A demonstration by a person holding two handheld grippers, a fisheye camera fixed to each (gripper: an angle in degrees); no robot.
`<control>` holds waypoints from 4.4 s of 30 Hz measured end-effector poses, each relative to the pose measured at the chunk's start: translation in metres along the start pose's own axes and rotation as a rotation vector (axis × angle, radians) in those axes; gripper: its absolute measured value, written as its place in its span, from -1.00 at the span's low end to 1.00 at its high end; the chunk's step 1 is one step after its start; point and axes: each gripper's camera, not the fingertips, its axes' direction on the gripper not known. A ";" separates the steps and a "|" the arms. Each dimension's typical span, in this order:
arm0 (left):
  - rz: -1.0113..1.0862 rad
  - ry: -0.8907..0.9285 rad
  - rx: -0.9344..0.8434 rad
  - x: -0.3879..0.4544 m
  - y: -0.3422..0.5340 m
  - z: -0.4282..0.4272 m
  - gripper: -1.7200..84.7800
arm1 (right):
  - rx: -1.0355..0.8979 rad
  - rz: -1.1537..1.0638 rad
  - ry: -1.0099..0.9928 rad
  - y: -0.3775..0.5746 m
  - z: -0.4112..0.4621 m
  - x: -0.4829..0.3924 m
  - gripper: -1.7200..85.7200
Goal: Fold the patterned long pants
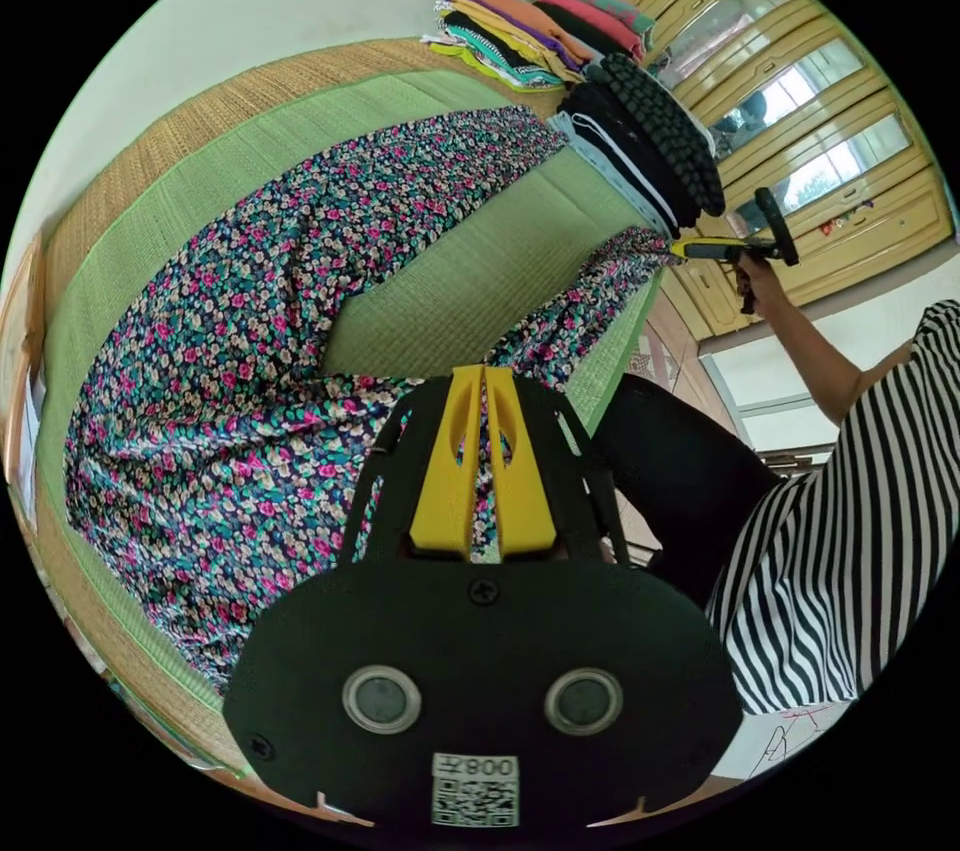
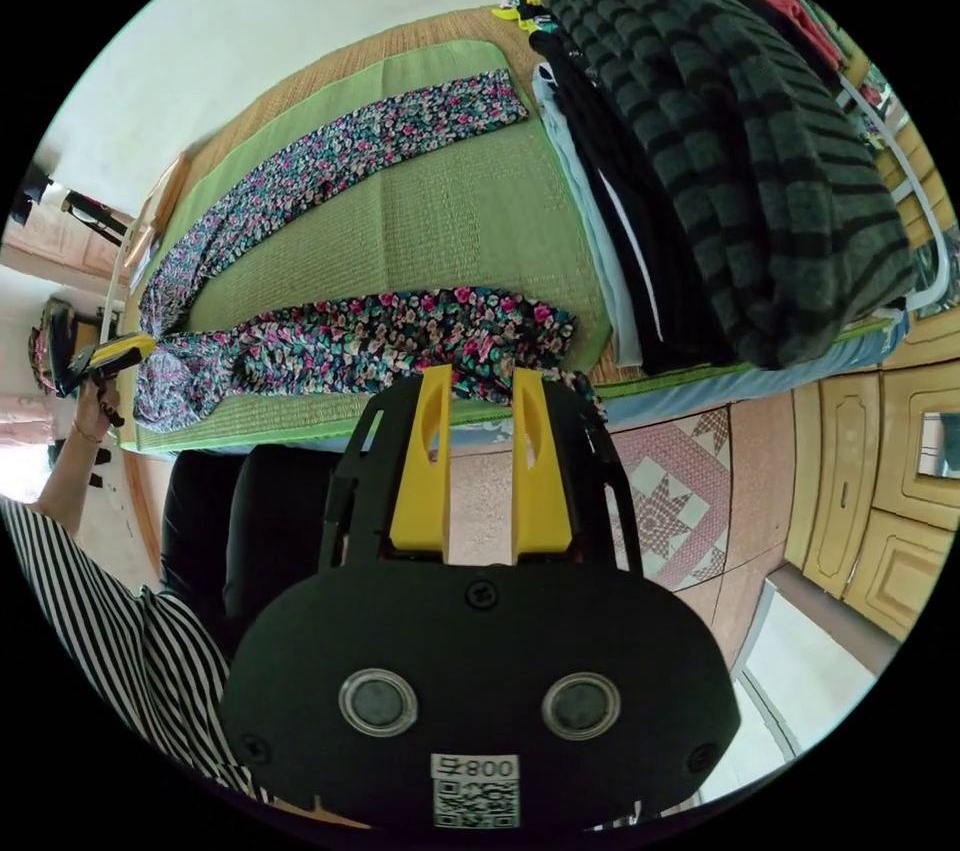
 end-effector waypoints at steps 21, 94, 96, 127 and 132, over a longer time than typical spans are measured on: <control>-0.021 0.033 0.032 -0.008 0.043 -0.016 -0.96 | 0.009 0.011 0.049 -0.044 0.012 0.019 -0.94; -0.029 0.116 -0.024 0.017 0.020 0.094 -0.93 | -0.013 0.006 0.008 -0.052 0.043 -0.090 -0.78; 0.030 0.056 -0.103 0.026 0.010 0.108 -0.93 | 0.003 0.035 0.008 -0.051 0.040 -0.083 -0.78; 0.001 0.116 0.138 -0.003 -0.041 0.064 -0.95 | 0.263 -0.466 0.198 -0.122 -0.068 -0.129 -0.95; 0.030 0.186 0.079 -0.001 -0.043 0.088 -0.95 | 0.165 -0.334 0.195 -0.098 -0.022 -0.088 -0.91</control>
